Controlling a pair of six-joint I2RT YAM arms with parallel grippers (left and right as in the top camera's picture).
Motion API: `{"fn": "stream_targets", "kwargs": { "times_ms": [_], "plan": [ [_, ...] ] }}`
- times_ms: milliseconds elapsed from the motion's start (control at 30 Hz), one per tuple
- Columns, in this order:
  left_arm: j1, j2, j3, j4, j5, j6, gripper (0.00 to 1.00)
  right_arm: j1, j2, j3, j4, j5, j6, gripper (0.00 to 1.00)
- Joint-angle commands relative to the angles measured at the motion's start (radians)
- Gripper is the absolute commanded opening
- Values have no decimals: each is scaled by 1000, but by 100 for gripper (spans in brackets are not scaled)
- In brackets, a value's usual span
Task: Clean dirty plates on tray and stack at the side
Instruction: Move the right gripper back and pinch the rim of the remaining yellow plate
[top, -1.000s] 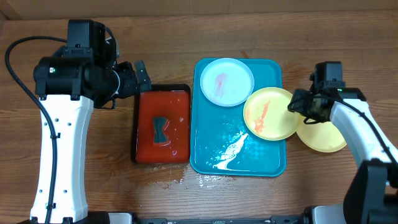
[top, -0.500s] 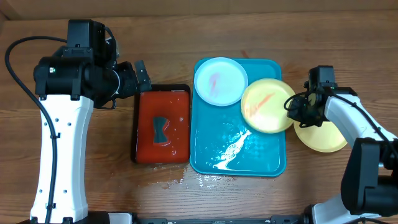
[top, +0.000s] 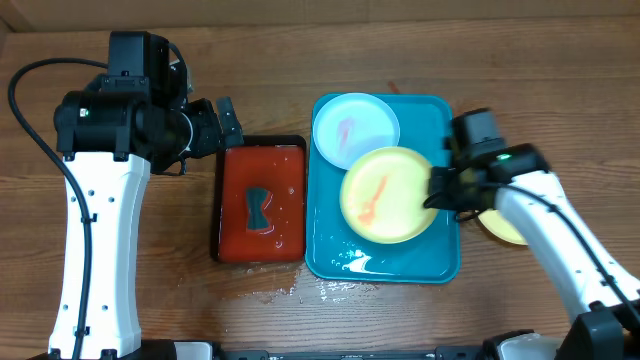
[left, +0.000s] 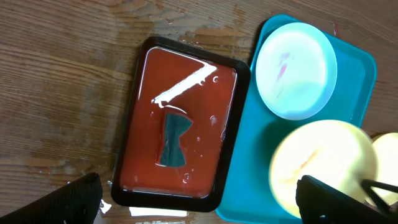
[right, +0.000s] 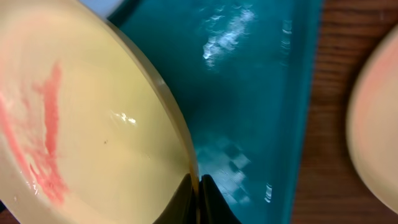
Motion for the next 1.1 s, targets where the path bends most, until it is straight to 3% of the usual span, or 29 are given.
{"fn": "stream_targets", "kwargs": {
  "times_ms": [0, 200, 267, 333, 433, 533, 667, 867, 933, 1067],
  "plan": [
    [5, -8, 20, 5, 9, 4, 100, 111, 13, -92, 111, 58, 17, 4],
    [5, -8, 20, 5, 30, -50, 100, 126, 39, -217, 256, 151, 69, 4],
    [5, -8, 20, 6, 50, -48, 100, 117, 42, -224, 261, 152, 39, 14],
    [4, -5, 19, 4, 87, -43, 100, 107, 39, -217, 258, 150, 26, 15],
    [-23, 2, 0, -4, 93, 7, 80, 90, 30, -180, 227, 138, 26, 14],
    [-80, 7, -58, -10, 43, 6, 73, 79, 5, -127, 176, 124, 23, 14],
    [-162, 11, -208, 15, -129, -83, 70, 78, -47, -71, 135, 123, -1, 15],
    [-188, 11, -520, 238, -172, -134, 63, 78, -106, -63, 117, 64, 0, 19],
    [-182, 16, -634, 360, -151, -151, 63, 78, -106, -63, 111, 12, 0, 20],
    [-190, 58, -773, 516, -103, -151, 54, 78, -105, -63, 104, -58, 0, 20]
  ]
}}
